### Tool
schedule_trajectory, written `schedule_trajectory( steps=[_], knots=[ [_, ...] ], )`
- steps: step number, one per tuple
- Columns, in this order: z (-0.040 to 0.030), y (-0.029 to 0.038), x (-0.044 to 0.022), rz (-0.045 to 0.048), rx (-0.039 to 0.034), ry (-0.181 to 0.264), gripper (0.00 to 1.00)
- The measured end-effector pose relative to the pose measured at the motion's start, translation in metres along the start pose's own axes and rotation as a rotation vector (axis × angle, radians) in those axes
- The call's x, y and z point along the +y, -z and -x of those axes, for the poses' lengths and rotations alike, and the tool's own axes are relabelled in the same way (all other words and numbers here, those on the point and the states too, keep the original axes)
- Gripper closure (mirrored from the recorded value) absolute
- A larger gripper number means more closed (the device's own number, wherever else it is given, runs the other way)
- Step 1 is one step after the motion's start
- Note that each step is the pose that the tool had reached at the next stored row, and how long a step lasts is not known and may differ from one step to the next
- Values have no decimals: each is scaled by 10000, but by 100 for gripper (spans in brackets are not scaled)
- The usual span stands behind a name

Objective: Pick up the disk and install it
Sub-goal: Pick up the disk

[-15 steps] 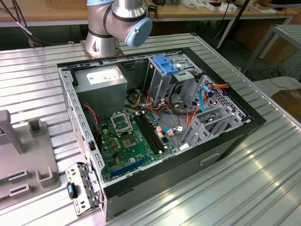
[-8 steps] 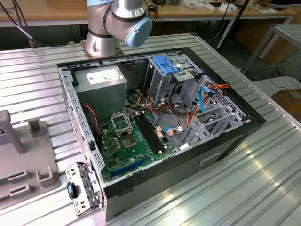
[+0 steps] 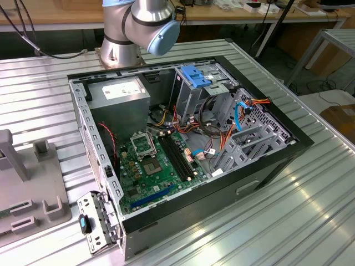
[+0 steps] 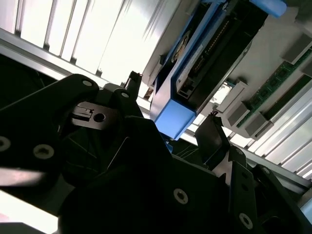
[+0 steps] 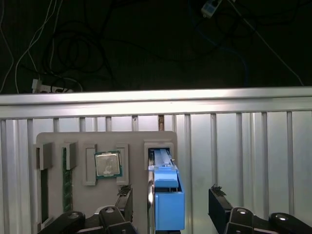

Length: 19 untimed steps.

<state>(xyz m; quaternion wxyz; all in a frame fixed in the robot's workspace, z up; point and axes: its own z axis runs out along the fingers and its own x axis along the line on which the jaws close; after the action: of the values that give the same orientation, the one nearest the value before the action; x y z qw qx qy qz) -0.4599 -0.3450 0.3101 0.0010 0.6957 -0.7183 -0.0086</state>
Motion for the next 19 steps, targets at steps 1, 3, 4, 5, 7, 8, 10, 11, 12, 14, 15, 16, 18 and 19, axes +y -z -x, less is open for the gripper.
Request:
schedule_trajectory(
  steps=[1,3,4,5,7,8,10,11,12,14,15,16,18,19],
  knots=[
    [0,-16,0,2,1,0,28],
    [0,-16,0,4,2,-1,28],
    [0,-18,0,1,1,0,28],
    [0,-18,0,1,0,0,28],
    [0,-18,0,1,0,-1,28],
    [1,-20,-6,-2,0,-2,28],
    [1,-19,-11,0,0,4,28],
    [1,-19,-12,0,2,24,28],
    [2,-20,-12,0,5,35,28],
    [5,-20,-11,-2,8,56,28],
    [5,-21,5,-29,7,59,28],
    [4,-21,12,-47,6,61,28],
    [4,-20,25,-90,5,63,28],
    [3,-20,26,-95,5,64,28]
  ],
)
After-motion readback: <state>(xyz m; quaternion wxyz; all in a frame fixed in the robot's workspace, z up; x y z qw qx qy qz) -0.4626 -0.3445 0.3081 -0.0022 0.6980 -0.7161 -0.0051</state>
